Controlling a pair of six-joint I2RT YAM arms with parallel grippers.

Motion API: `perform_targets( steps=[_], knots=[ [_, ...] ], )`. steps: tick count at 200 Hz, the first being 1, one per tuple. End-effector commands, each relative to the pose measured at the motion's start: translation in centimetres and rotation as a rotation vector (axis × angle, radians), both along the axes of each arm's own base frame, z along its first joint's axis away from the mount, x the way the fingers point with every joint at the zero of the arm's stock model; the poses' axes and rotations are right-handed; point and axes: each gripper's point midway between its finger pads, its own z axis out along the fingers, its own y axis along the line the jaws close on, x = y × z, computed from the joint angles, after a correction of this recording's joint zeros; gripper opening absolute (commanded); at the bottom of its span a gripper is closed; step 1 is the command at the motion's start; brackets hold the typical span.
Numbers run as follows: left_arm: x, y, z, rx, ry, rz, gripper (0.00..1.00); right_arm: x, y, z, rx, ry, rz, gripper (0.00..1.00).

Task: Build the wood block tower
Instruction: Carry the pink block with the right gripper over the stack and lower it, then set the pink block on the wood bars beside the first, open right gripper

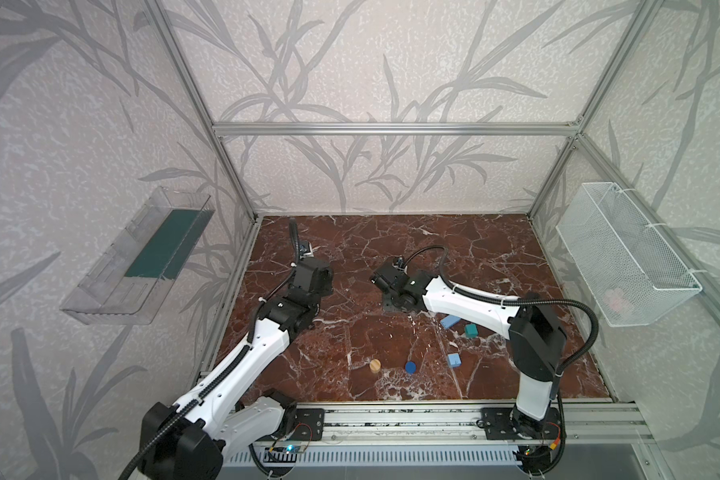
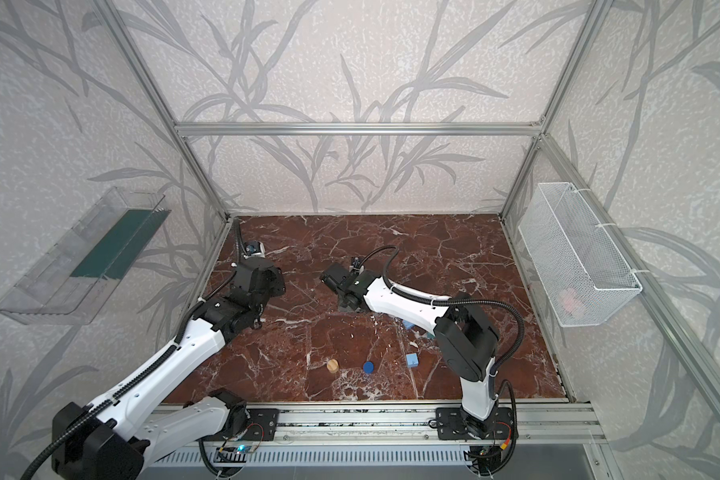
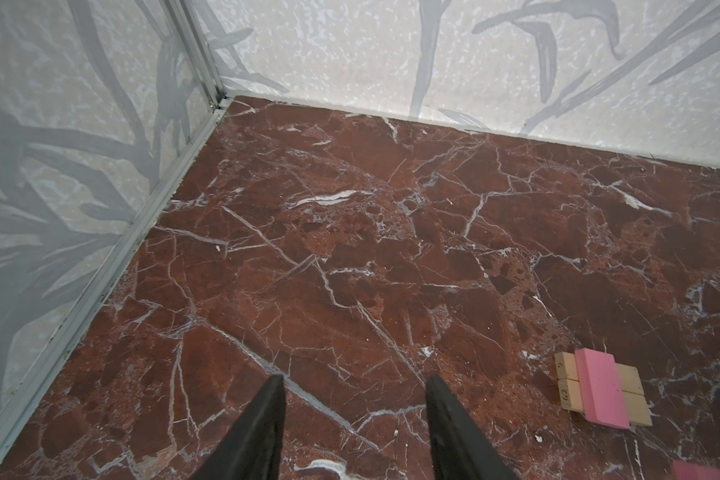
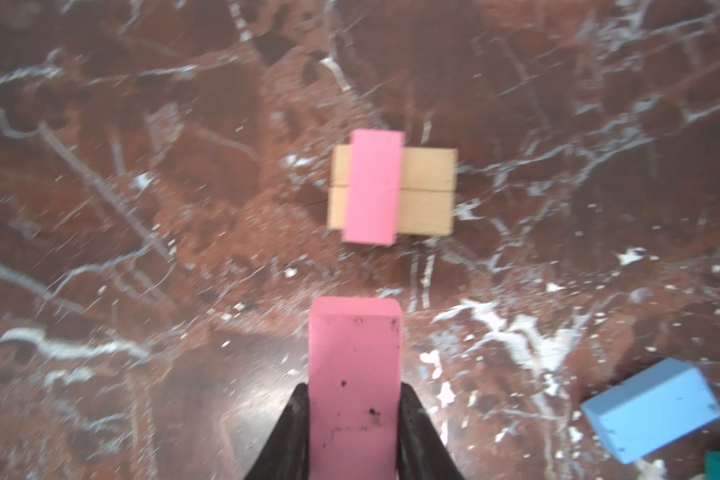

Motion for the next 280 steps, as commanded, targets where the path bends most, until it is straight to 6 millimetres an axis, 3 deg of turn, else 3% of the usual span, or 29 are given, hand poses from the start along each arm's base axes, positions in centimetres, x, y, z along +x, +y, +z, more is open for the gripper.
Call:
perform_targets(
  steps=[1, 63, 108, 280],
  knots=[
    [1.0, -1.1, 1.3, -0.062, -0.031, -0.024, 0.52, 1.6, -0.8, 1.9, 0.029, -0.063, -0.022, 0.18],
    [1.8, -2.0, 0.5, -0.077, 0.007, -0.046, 0.52, 5.0, -2.4, -0.1, 0.045, -0.019, -0.078, 0.18],
    [2.2, -2.4, 0.1, -0.076, 0.021, -0.051, 0.52, 6.4, -2.2, -1.2, 0.032, -0.004, -0.074, 0.19],
    [2.9, -2.4, -0.8, -0.042, 0.057, -0.043, 0.52, 7.7, -2.8, -4.4, -0.018, 0.100, -0.072, 0.21]
  ],
)
